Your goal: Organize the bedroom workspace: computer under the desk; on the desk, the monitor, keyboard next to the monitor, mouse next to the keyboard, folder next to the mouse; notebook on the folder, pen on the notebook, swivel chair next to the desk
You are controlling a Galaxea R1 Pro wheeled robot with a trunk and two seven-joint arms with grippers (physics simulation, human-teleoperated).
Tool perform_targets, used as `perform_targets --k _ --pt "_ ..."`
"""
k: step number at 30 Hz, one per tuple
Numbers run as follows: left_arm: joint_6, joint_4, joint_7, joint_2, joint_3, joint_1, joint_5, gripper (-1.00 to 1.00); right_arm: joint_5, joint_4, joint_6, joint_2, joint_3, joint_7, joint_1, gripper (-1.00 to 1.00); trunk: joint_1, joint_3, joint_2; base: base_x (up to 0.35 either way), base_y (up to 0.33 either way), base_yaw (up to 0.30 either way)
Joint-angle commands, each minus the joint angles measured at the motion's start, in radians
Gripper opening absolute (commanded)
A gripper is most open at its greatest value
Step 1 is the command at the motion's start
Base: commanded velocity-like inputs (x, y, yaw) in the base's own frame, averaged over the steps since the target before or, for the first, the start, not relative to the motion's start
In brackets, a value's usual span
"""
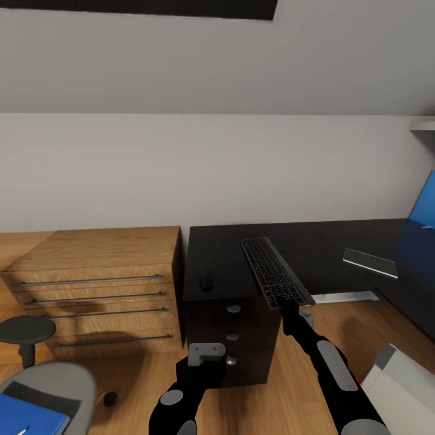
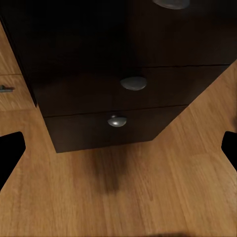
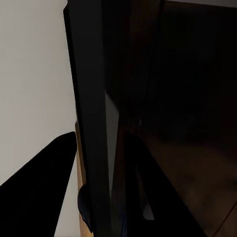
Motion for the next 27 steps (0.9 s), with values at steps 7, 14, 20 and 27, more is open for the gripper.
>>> perform_targets --k 7,14,20,27 --pt "0.001 -0.001 0.01 0.0 -0.002 -0.001 0.01 1.0 0.011 0.002 0.008 0.0 -0.005 -0.016 0.0 -1.0 0.0 -0.001 0.0 0.002 0.0 0.0" --pt "0.001 -0.001 0.01 0.001 -0.002 -0.001 0.01 1.0 0.011 0.002 0.008 0.001 -0.005 -0.013 -0.001 1.0 0.0 -0.001 0.0 0.0 0.0 0.0" --pt "0.001 -0.001 0.01 0.002 -0.002 -0.001 0.01 1.0 0.012 0.002 0.008 0.0 -0.005 -0.013 0.0 1.0 0.0 -0.001 0.0 0.0 0.0 0.0" --pt "0.001 -0.001 0.01 0.0 -0.002 -0.001 0.01 1.0 0.012 0.004 0.008 0.001 -0.005 -0.013 0.0 1.0 0.0 -0.001 0.0 0.0 0.0 0.0"
